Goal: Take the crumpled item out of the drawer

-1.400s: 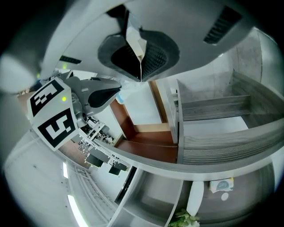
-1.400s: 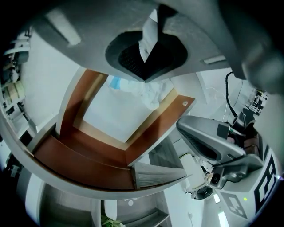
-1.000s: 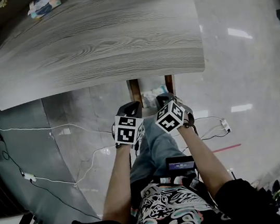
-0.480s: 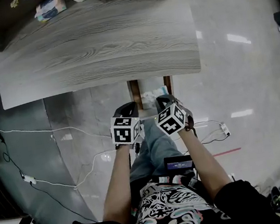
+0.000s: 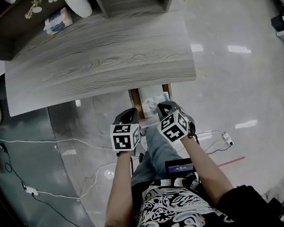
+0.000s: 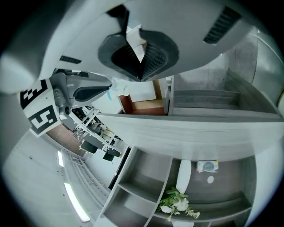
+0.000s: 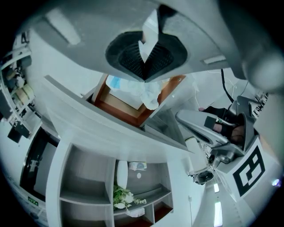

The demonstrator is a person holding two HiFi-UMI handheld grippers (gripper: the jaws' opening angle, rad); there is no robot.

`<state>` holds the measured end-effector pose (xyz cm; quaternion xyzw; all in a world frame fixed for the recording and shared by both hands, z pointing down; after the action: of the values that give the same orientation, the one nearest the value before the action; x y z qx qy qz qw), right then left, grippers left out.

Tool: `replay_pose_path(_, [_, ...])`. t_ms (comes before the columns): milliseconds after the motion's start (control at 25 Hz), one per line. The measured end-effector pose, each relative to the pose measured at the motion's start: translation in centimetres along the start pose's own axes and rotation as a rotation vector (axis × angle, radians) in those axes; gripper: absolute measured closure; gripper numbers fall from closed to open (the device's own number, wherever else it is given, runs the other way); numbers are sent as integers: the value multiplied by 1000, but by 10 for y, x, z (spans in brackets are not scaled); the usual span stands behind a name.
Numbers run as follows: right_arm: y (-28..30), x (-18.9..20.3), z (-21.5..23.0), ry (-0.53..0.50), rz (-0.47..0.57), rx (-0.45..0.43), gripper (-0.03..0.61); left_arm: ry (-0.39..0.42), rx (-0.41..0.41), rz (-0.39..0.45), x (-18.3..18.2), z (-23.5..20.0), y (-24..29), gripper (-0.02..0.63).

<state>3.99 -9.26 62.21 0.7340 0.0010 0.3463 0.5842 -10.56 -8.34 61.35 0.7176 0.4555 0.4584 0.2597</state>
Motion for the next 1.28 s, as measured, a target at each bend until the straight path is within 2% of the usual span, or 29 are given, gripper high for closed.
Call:
replay_pose_path(160, [-14,-9,1,14,28,22,571,46,4,10,-7,8,-7,607])
replay_pose_path(560, [-60,-33,5,43,156,103,571,11,50,131,-19,18,-49,607])
replay_pose_path(840, [-101,-48,-2,35,271,184,572,32,82,235,-32,33,-84,607])
replay_pose_path(1040, [-128,-56,-8,120,348,227,572,40,103,312,-42,42,-109,606])
replay_pose_path(1280, [-159,-61,-13,150,430,301,572,33,119,384,-46,44,-141,607])
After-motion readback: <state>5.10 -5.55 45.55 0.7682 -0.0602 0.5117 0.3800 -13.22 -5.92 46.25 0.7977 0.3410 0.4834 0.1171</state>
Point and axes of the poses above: the fingertips, and each gripper's own axes: y forward along the fingers, z to its right, x out of its underside, the point moved 7 cm from there along -y, backward along the fingers, and after that the axes turned 15 degrees about -y, right-handed, at the moved point
